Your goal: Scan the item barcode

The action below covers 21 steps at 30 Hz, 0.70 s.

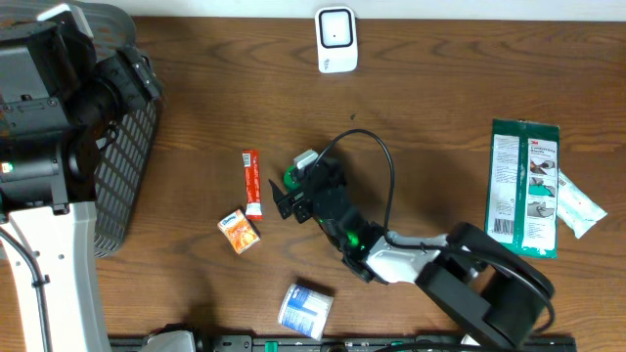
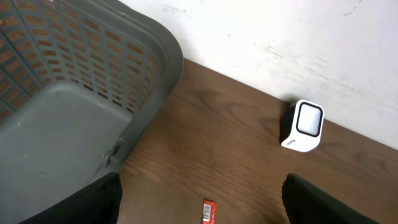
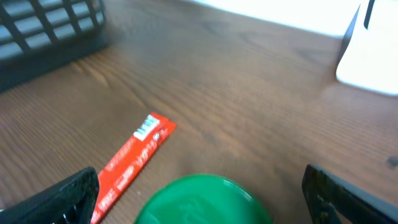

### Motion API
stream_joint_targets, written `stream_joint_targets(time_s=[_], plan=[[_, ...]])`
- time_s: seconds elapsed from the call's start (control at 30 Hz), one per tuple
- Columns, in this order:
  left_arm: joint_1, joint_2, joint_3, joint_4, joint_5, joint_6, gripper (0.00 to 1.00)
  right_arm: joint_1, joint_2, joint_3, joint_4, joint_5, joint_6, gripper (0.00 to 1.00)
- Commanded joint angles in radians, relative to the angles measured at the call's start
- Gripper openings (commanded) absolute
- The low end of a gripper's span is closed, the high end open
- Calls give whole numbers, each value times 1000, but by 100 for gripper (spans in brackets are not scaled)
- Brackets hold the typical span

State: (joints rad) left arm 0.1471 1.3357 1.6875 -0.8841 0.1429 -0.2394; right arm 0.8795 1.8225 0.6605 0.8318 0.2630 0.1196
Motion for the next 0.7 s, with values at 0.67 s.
stream_joint_targets(time_s=[0.67], plan=[[3, 5, 3, 1, -5, -2, 83, -194, -105, 1242, -1834, -370, 26, 99]])
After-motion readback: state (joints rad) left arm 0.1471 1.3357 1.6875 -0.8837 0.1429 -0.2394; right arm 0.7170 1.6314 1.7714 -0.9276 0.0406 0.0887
